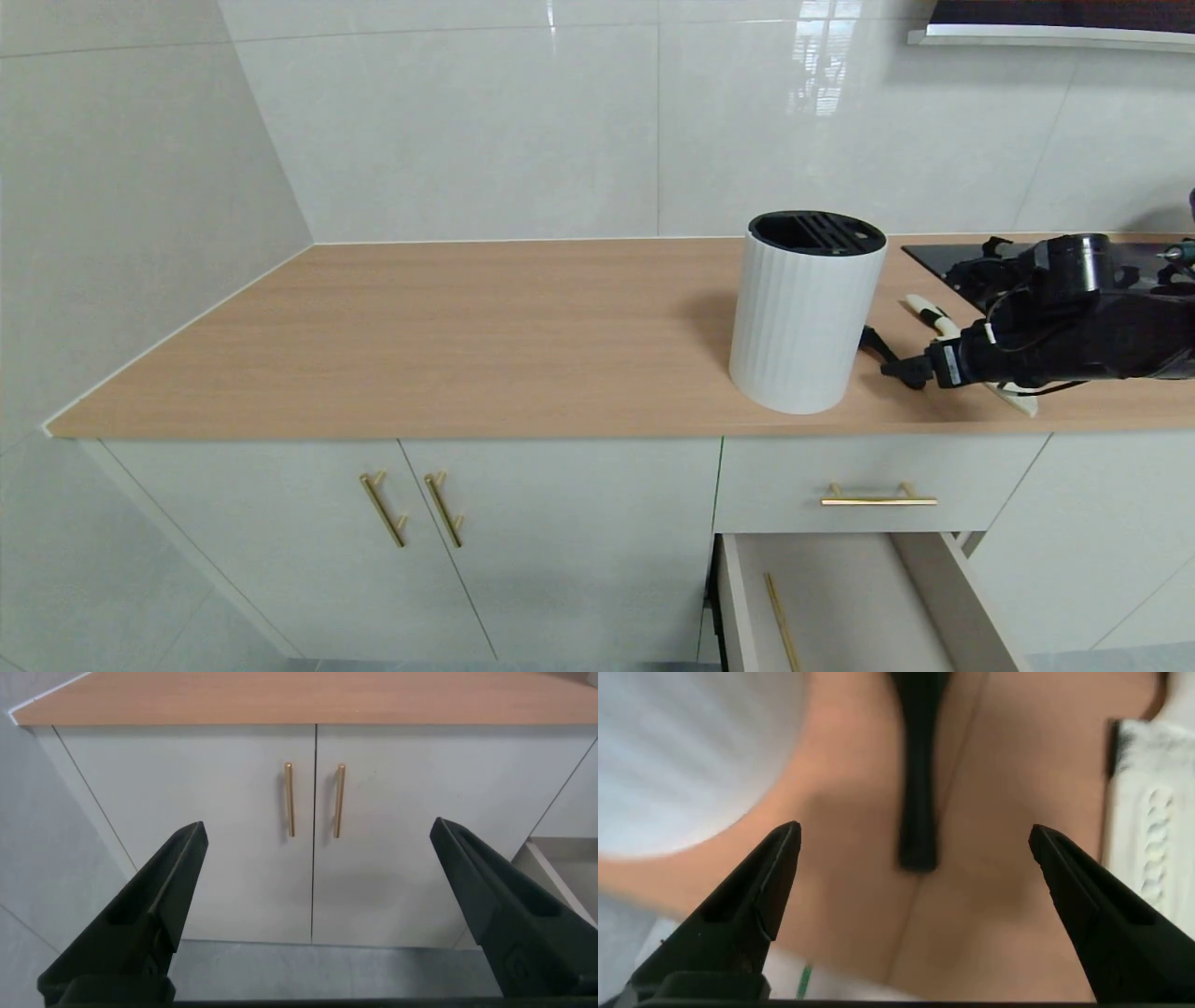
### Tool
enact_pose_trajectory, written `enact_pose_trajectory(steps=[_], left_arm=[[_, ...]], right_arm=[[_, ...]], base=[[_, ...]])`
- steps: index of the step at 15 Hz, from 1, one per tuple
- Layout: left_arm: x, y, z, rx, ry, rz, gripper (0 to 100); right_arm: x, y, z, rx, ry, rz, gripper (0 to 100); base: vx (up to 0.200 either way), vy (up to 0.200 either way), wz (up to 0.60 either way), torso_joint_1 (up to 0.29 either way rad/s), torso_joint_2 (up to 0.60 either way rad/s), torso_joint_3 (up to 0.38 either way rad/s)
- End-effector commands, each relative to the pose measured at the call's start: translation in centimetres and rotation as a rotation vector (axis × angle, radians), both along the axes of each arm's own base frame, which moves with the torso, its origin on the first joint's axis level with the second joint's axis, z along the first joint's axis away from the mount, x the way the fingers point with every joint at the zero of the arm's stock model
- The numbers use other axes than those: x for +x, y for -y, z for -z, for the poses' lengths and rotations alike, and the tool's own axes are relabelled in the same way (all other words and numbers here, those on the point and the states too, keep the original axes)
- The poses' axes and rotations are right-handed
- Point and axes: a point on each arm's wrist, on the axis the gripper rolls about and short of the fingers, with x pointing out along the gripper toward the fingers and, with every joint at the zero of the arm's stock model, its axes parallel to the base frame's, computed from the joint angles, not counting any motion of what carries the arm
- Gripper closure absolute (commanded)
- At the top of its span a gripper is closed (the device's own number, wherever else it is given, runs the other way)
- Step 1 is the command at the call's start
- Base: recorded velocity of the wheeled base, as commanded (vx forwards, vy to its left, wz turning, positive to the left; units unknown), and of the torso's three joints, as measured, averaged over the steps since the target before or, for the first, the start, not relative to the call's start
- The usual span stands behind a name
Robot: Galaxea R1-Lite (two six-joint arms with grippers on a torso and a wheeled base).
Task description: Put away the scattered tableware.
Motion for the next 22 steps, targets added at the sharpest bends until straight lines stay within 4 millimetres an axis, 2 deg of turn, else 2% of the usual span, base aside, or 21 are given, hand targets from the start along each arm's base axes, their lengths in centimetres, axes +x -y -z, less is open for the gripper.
enact_pose_trajectory(steps=[1,9,10,15,19,20,22], left_arm=[[0.0,0.0,0.0,0.0,0.0,-0.002,0],[0.0,0.0,0.0,0.0,0.0,0.0,0],[0.0,0.0,0.0,0.0,0.0,0.0,0],[0.0,0.0,0.0,0.0,0.0,-0.002,0],[0.0,0.0,0.0,0.0,0.0,0.0,0],[0.0,0.0,0.0,0.0,0.0,0.0,0],[0.0,0.0,0.0,0.0,0.0,0.0,0]], right_arm=[[0.9,0.1,1.7,0.002,-0.023,0.001,0],[1.7,-0.1,2.4,0.0,0.014,-0.003,0],[1.8,-0.2,2.6,0.002,0.011,-0.005,100],[2.2,-0.5,3.2,0.003,-0.001,-0.013,100],[2.1,-0.5,3.0,0.009,0.003,-0.007,100],[2.0,-0.5,2.7,0.023,0.004,0.004,100],[1.2,-0.5,0.9,0.083,0.026,0.046,100]], base=[[0.0,0.0,0.0,0.0,0.0,0.0],[0.0,0.0,0.0,0.0,0.0,0.0],[0.0,0.0,0.0,0.0,0.0,0.0],[0.0,0.0,0.0,0.0,0.0,0.0],[0.0,0.0,0.0,0.0,0.0,0.0],[0.0,0.0,0.0,0.0,0.0,0.0],[0.0,0.0,0.0,0.0,0.0,0.0]])
